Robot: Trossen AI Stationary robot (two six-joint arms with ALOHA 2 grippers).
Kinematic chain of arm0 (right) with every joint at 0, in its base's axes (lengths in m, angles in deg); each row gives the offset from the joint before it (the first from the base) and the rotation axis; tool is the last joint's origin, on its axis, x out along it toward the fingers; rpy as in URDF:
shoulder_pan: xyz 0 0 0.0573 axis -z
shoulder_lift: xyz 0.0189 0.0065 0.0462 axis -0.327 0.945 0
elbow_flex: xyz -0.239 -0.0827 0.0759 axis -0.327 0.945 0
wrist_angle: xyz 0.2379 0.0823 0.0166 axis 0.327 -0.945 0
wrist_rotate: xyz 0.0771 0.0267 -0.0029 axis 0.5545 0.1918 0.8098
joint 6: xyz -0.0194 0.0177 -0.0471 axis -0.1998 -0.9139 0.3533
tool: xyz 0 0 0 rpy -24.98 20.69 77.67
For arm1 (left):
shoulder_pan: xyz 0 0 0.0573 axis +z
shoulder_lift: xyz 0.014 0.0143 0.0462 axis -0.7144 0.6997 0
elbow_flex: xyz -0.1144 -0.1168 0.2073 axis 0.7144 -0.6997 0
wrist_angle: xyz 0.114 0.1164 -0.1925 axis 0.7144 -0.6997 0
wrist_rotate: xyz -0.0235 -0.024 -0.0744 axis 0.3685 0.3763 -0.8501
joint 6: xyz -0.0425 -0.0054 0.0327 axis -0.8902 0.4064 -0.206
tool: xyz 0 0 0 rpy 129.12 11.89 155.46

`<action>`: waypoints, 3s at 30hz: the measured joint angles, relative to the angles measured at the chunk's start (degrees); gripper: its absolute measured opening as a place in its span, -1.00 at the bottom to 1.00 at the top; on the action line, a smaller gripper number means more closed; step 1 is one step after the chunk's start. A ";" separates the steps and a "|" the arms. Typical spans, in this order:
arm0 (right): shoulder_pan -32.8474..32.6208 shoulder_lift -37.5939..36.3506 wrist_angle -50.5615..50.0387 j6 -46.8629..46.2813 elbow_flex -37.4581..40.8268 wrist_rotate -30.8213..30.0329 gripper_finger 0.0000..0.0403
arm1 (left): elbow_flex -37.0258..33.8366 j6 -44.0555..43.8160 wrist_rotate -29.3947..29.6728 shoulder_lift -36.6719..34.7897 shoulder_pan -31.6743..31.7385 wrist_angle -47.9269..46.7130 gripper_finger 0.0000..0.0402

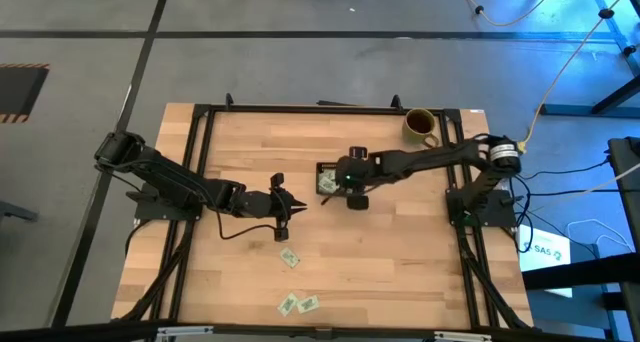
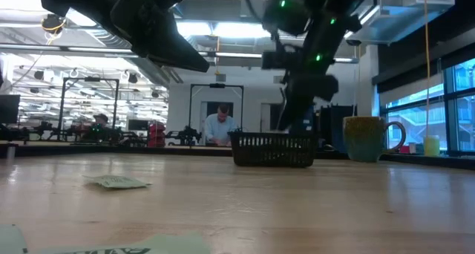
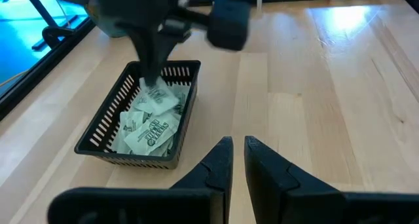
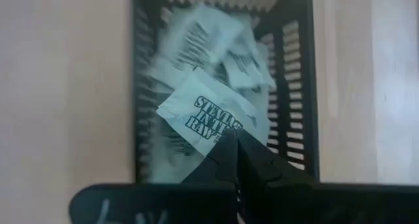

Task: Pick and place Stevia / Truvia into bins
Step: Put the stevia packet into the black basket, then put the top stevia packet into the black basket

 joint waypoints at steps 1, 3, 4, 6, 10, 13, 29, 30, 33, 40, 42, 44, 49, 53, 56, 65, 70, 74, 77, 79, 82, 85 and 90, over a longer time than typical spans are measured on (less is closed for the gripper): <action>0.53 0.73 0.01 0.02 0.00 -0.02 -1.00 | 0.00 0.00 0.00 0.00 -0.02 -0.03 -0.84; 1.28 1.84 0.07 0.02 0.00 -0.14 -1.00 | 0.00 0.00 0.00 0.00 -0.02 -0.03 -0.83; 1.49 2.27 0.04 0.04 0.00 -0.22 -1.00 | 0.00 0.00 0.00 0.00 -0.01 -0.03 -0.83; 1.76 2.76 0.12 0.04 -0.02 -0.16 -0.98 | 0.00 0.00 0.00 0.00 -0.01 -0.03 -0.84; 1.88 3.12 0.11 -0.04 -0.07 -0.02 -0.91 | 0.00 0.00 0.02 0.00 -0.01 -0.08 -0.83; 1.88 3.12 0.15 0.00 -0.09 -0.04 -0.88 | 0.00 0.00 0.02 0.00 -0.02 -0.09 -0.82; 1.88 3.12 1.47 0.02 -0.11 -0.07 -0.86 | 0.00 0.00 0.04 0.00 -0.01 -0.10 -0.81; 1.88 3.12 1.65 0.02 -0.11 -0.07 -0.86 | 0.00 0.00 0.04 0.00 0.00 -0.10 -0.81; 1.88 3.12 1.90 0.02 -0.11 -0.04 -0.86 | 0.00 0.00 0.04 0.00 -0.02 -0.10 -0.83; 1.88 3.12 1.92 0.02 -0.11 -0.07 -0.86 | 0.00 0.00 0.04 0.00 -0.02 -0.10 -0.83; 1.88 3.12 1.90 0.02 -0.11 -0.07 -0.86 | 0.00 0.00 0.04 0.00 -0.02 -0.10 -0.83; 1.88 3.12 1.90 0.02 -0.11 -0.07 -0.86 | 0.00 0.00 0.04 0.00 -0.01 -0.10 -0.83; 1.88 3.12 1.92 0.02 -0.11 -0.07 -0.86 | 0.00 0.00 0.04 0.00 0.00 -0.19 -0.83; 1.88 3.12 1.90 0.02 -0.11 -0.07 -0.86 | 0.00 0.00 0.04 0.00 0.00 -0.19 -0.84; 1.88 3.12 1.90 0.02 -0.11 -0.07 -0.86 | 0.00 0.00 0.04 0.00 -0.02 -0.19 -0.83; 1.88 3.12 3.98 0.02 -0.14 -0.09 -0.86 | 0.00 0.00 0.04 0.00 -0.02 -0.21 -0.81; 1.88 3.12 4.59 0.56 -0.17 -0.09 -0.86 | 0.00 0.00 0.04 0.00 -0.01 -0.21 -0.81; 1.88 3.12 4.48 0.35 -0.17 -0.08 -0.82 | 0.00 0.00 0.04 0.00 -0.02 -0.21 -0.83; 1.88 3.12 4.35 0.41 -0.17 -0.09 -0.73 | 0.00 0.00 0.04 0.00 0.00 -0.21 -0.83; 1.88 3.10 4.21 0.43 -0.17 -0.09 -0.67 | 0.00 0.00 0.04 0.00 -0.01 -0.21 -0.83; 1.85 3.10 -0.14 -0.44 -1.91 -0.10 -0.59 | 0.00 0.00 0.04 0.00 -0.02 -0.21 -0.83; 1.25 2.68 -7.43 -3.97 -6.04 -0.13 -0.56 | 0.00 0.00 0.04 0.00 -0.02 -0.35 -0.83; -2.97 -4.87 -11.04 -6.47 -5.23 -0.15 -0.56 | 0.00 0.00 -0.01 0.00 -0.01 -1.16 -0.83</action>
